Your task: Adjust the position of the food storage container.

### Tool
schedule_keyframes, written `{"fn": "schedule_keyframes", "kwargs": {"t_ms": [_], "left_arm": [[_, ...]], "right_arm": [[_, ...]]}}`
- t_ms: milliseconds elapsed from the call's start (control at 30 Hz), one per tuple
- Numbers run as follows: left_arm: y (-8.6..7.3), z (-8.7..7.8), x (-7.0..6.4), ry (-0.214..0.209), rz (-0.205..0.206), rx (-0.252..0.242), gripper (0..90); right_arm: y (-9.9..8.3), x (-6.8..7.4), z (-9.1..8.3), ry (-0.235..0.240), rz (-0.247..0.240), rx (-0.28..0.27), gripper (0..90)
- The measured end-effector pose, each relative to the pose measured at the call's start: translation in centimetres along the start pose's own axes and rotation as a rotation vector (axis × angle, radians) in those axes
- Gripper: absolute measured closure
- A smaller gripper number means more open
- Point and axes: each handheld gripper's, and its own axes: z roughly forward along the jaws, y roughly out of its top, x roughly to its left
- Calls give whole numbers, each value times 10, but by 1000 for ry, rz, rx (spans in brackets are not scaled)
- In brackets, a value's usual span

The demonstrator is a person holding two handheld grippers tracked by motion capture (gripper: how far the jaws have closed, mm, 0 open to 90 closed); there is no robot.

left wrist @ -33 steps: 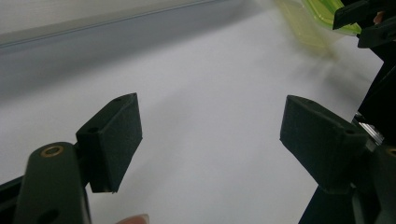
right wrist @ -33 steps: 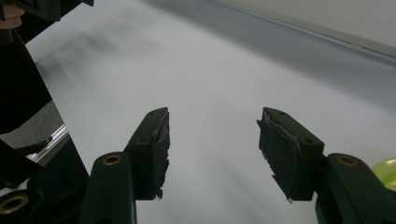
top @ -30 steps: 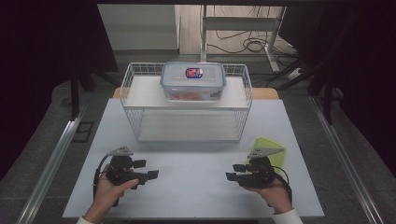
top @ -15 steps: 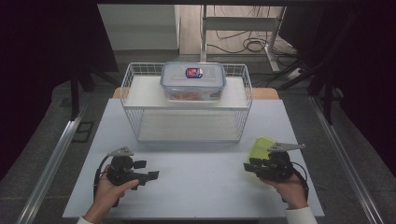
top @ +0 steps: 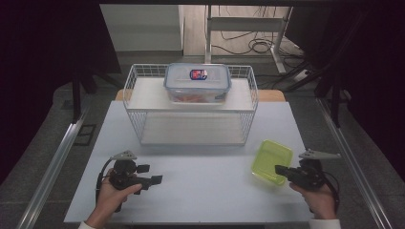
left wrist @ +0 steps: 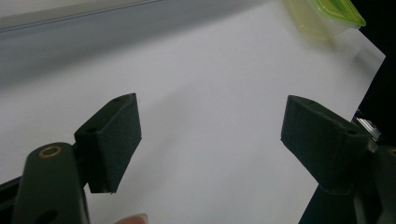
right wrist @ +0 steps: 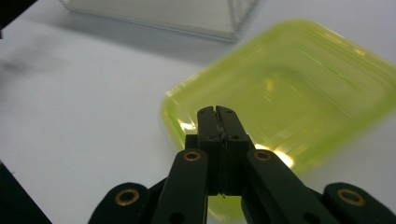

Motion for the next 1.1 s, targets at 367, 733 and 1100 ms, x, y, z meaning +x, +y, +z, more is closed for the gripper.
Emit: {"fn": "schedule_keyframes", "kwargs": {"t_ms": [367,733,1100], "left_arm": [[0,4,-2,-1,6,14,194],[-1,5,-2,-1,11,21,194],[-1,8,-2,-1,16,35,192]], "right_arm": [[-35,-17,-15,-128,35,91,892],[-30,1,3,-140,-37,165,892],[-22,31,28,-80,-98,187,893]]}}
